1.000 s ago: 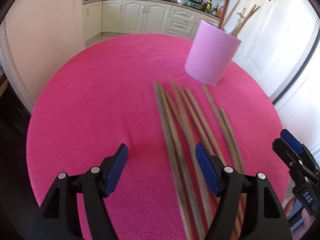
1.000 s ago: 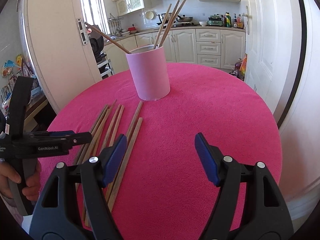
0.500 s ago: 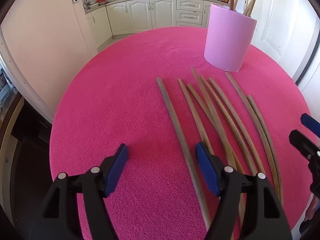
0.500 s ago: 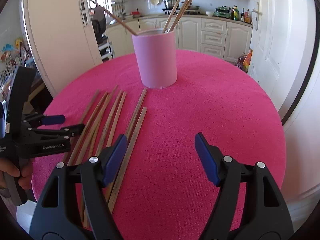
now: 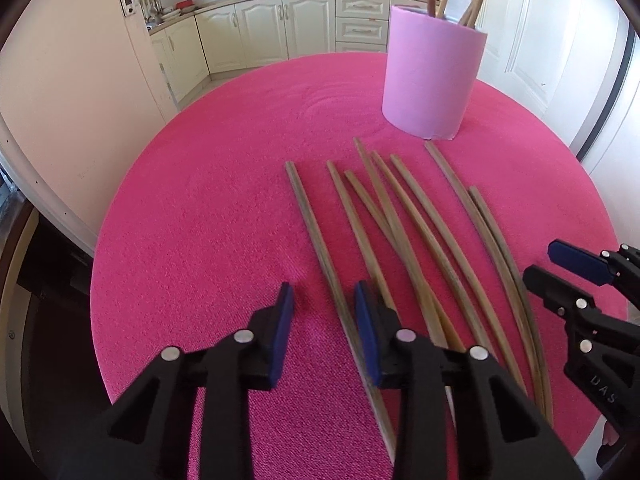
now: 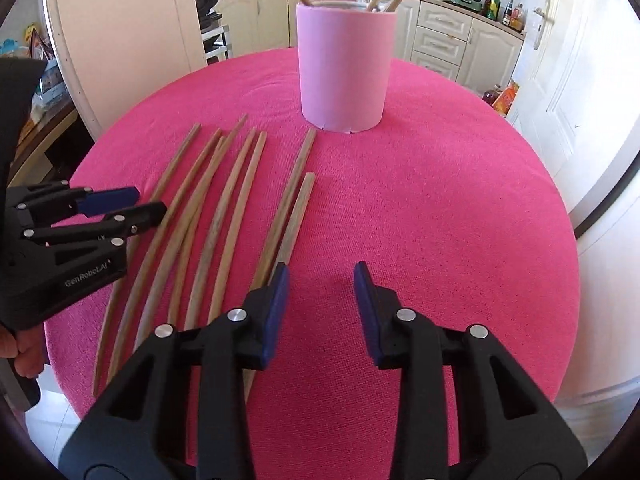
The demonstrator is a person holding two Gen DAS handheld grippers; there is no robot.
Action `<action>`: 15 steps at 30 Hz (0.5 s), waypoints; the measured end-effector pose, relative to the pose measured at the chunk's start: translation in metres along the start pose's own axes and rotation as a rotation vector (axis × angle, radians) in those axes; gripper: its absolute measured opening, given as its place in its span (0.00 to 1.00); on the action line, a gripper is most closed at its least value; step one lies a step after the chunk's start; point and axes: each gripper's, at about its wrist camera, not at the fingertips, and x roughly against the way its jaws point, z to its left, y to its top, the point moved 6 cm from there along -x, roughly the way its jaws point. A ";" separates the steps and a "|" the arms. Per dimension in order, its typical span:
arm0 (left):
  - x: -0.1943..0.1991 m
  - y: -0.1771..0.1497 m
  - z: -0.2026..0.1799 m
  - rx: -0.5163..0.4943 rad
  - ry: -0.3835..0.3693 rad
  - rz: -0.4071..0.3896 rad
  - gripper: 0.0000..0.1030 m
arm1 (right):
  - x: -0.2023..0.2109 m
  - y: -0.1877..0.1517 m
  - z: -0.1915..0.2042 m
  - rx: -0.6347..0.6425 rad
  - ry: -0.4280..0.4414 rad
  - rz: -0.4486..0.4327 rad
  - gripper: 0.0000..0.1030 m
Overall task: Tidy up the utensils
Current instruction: 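Close the left tool on one chopstick while the right tool pinches another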
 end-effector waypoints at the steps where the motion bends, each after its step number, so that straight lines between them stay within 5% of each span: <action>1: 0.001 0.000 0.001 0.005 -0.006 0.001 0.23 | 0.002 0.001 0.000 0.001 -0.006 -0.004 0.33; 15: -0.005 0.005 0.003 0.018 -0.031 0.011 0.13 | -0.022 0.011 0.023 0.101 -0.019 0.141 0.22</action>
